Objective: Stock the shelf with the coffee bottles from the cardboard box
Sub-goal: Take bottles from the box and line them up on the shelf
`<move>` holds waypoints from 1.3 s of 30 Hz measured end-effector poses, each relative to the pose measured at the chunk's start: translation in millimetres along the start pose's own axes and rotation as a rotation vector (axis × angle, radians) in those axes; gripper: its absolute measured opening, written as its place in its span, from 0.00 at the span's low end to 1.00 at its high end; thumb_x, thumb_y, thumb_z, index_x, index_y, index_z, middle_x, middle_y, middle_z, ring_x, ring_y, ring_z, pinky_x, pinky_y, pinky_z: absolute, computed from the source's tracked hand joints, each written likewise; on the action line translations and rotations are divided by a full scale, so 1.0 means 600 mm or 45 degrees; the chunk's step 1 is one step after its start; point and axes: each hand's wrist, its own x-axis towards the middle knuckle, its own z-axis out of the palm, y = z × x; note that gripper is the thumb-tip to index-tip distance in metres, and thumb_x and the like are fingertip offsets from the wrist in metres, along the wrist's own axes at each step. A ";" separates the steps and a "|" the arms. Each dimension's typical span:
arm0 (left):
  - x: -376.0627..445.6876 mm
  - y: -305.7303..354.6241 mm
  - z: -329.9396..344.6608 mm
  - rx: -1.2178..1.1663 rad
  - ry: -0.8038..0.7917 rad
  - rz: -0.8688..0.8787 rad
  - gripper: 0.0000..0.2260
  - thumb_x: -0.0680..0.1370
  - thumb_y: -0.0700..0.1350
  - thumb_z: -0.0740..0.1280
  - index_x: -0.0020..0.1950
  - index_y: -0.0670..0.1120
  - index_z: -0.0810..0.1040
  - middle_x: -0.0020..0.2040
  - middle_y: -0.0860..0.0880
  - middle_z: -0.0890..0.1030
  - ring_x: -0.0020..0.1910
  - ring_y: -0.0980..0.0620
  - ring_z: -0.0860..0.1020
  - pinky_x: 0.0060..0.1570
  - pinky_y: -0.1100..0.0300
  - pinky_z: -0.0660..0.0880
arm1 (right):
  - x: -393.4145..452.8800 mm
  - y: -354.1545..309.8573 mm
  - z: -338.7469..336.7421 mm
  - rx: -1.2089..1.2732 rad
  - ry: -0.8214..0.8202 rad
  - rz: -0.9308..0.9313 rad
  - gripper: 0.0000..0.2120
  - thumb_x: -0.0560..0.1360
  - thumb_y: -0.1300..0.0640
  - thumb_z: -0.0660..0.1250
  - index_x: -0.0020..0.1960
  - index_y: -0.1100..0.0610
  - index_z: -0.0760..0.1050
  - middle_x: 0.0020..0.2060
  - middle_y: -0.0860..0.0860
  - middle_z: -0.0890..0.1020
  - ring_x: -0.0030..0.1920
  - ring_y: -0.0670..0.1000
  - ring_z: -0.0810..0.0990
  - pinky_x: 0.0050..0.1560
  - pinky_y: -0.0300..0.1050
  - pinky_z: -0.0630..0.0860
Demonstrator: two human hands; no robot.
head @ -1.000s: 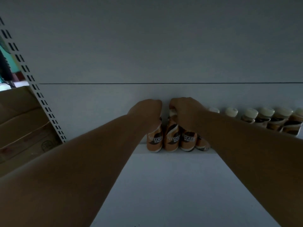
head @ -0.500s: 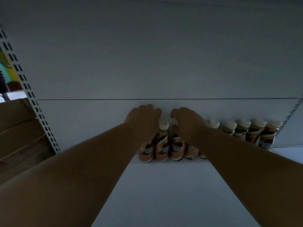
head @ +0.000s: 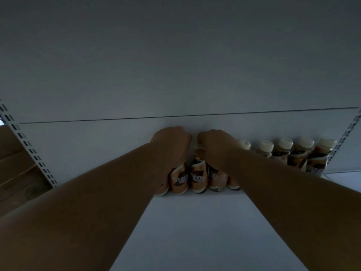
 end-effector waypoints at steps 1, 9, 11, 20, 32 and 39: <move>0.004 0.001 0.000 0.013 -0.014 0.002 0.06 0.74 0.41 0.66 0.50 0.43 0.78 0.50 0.43 0.77 0.48 0.43 0.77 0.38 0.54 0.70 | 0.001 0.002 0.004 -0.001 0.000 0.002 0.14 0.74 0.48 0.63 0.55 0.55 0.73 0.52 0.56 0.78 0.51 0.57 0.76 0.44 0.46 0.68; 0.004 0.006 -0.001 -0.122 -0.045 -0.104 0.06 0.75 0.37 0.66 0.52 0.39 0.78 0.49 0.42 0.76 0.49 0.41 0.77 0.40 0.54 0.68 | 0.004 -0.005 -0.002 0.012 -0.003 -0.064 0.15 0.73 0.55 0.66 0.58 0.57 0.75 0.54 0.57 0.79 0.54 0.58 0.77 0.48 0.46 0.72; 0.003 0.008 -0.003 -0.121 -0.056 -0.115 0.06 0.76 0.38 0.66 0.52 0.40 0.78 0.49 0.42 0.77 0.48 0.42 0.77 0.39 0.54 0.68 | 0.001 -0.004 -0.006 0.014 -0.004 -0.092 0.14 0.73 0.56 0.65 0.58 0.58 0.76 0.55 0.58 0.80 0.55 0.58 0.77 0.52 0.47 0.73; -0.003 -0.002 0.002 -0.164 -0.022 -0.120 0.06 0.75 0.41 0.67 0.51 0.42 0.78 0.50 0.43 0.77 0.48 0.42 0.77 0.41 0.54 0.70 | 0.008 -0.005 -0.009 0.022 -0.043 -0.113 0.15 0.73 0.58 0.64 0.60 0.57 0.75 0.56 0.57 0.79 0.57 0.59 0.76 0.53 0.48 0.73; -0.016 0.007 -0.002 -0.110 0.049 -0.129 0.05 0.74 0.38 0.66 0.49 0.44 0.77 0.48 0.45 0.75 0.48 0.44 0.76 0.39 0.53 0.69 | 0.003 -0.005 -0.013 0.056 -0.070 -0.122 0.15 0.73 0.58 0.64 0.60 0.56 0.75 0.56 0.58 0.80 0.55 0.59 0.77 0.54 0.48 0.74; 0.002 0.041 -0.002 -0.170 0.202 0.094 0.18 0.74 0.45 0.65 0.64 0.46 0.71 0.58 0.45 0.72 0.58 0.44 0.71 0.55 0.51 0.70 | -0.027 0.044 -0.052 0.022 0.017 -0.014 0.25 0.72 0.61 0.66 0.68 0.53 0.68 0.61 0.56 0.74 0.62 0.57 0.73 0.59 0.49 0.71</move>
